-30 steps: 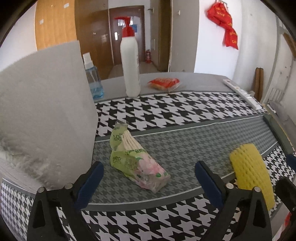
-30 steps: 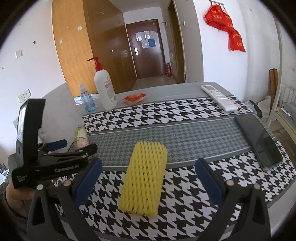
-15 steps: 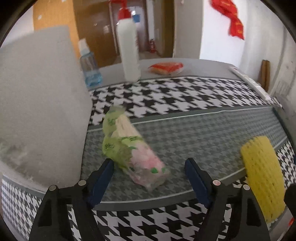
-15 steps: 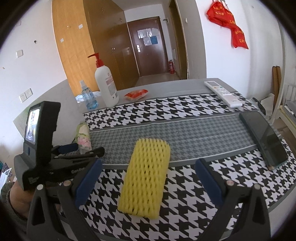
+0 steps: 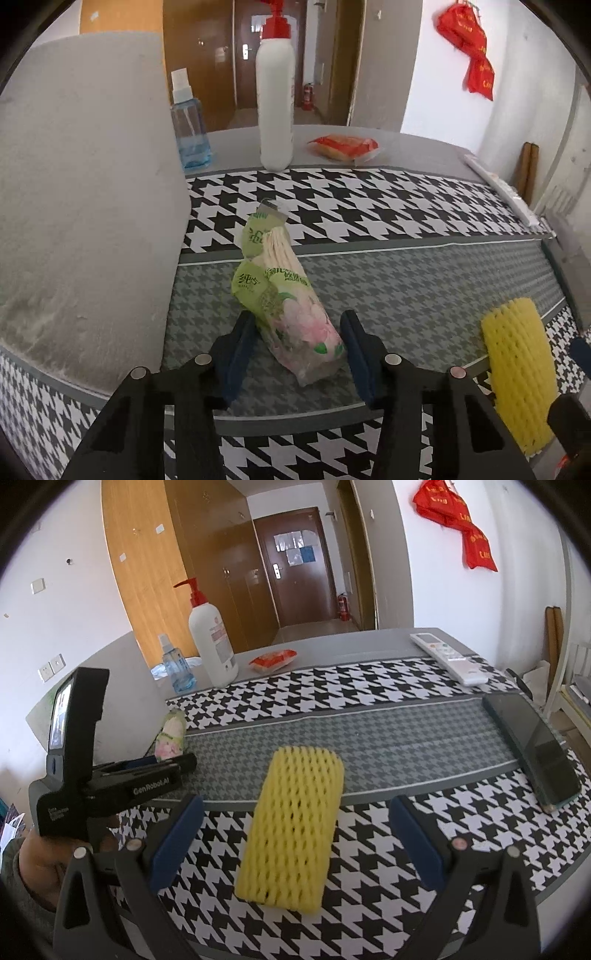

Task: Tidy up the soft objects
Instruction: 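Close left gripper on the green swab packet while right gripper closes on the yellow net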

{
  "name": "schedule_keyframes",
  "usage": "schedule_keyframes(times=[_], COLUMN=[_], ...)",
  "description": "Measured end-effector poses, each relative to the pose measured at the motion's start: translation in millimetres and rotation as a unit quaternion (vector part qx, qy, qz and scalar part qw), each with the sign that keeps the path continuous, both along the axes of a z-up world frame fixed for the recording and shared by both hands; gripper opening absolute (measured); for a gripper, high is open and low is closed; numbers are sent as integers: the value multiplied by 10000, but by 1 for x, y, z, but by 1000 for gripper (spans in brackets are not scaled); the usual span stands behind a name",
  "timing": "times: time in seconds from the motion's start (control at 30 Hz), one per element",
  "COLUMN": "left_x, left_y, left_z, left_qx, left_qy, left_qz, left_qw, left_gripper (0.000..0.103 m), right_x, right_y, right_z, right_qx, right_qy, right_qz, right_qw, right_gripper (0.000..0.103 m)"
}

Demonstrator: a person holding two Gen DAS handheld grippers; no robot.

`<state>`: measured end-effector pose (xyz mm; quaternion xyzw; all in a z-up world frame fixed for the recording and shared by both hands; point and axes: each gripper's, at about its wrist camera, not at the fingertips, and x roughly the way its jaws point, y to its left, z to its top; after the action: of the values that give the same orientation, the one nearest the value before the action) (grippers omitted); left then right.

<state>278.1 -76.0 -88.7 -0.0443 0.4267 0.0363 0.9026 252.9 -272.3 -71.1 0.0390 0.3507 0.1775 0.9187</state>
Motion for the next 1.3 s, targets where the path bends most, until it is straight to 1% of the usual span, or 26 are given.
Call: schedule_keyframes(times=[0.07,0.17,0.2,0.37,0.6,0.73,0.87,1.0,1.07,1.1,1.17,1.23,1.3], left_x=[0,-2,-3,-10,-16,-22,-27,-31,-32,-32,-33,-34,-35], left_y=[1,-2,-2,0,4,7,6,2,2,3,3,3,4], left_z=[0,1,2,7,10,12,14,17,18,18,18,18,17], left_qx=[-65,-61,-70,-59,-36,-99,-70,-75,-76,-52,-25,-39,-38], left_qy=[-30,-51,-68,-203,-307,-353,-422,-496,-534,-553,-572,-559,-552], left_qz=[-56,-184,-209,-263,-424,-503,-620,-824,-826,-804,-795,-814,-815], left_qw=[10000,9998,9997,9994,9986,9981,9972,9953,9951,9952,9952,9951,9951], left_gripper=[46,44,38,36,26,26,26,26,26,26,26,26,26], right_x=[0,-1,-2,-5,-6,-5,-2,-2,-1,-1,-1,-1,-2], right_y=[1,3,3,8,16,17,16,19,20,21,22,22,22], right_z=[0,0,1,2,-1,-2,-6,-8,-11,-12,-13,-15,-15], right_qx=[-14,-54,-63,-125,-250,-331,-347,-445,-436,-452,-514,-537,-579], right_qy=[18,9,5,11,26,49,134,177,232,251,264,292,290], right_qz=[2,-12,-21,-62,-106,-205,-273,-272,-259,-268,-295,-310,-319], right_qw=[10000,10000,10000,9999,9996,9992,9989,9985,9984,9983,9979,9976,9974], right_gripper=[102,102,102,102,102,102,102,97,91,91,86,84,79])
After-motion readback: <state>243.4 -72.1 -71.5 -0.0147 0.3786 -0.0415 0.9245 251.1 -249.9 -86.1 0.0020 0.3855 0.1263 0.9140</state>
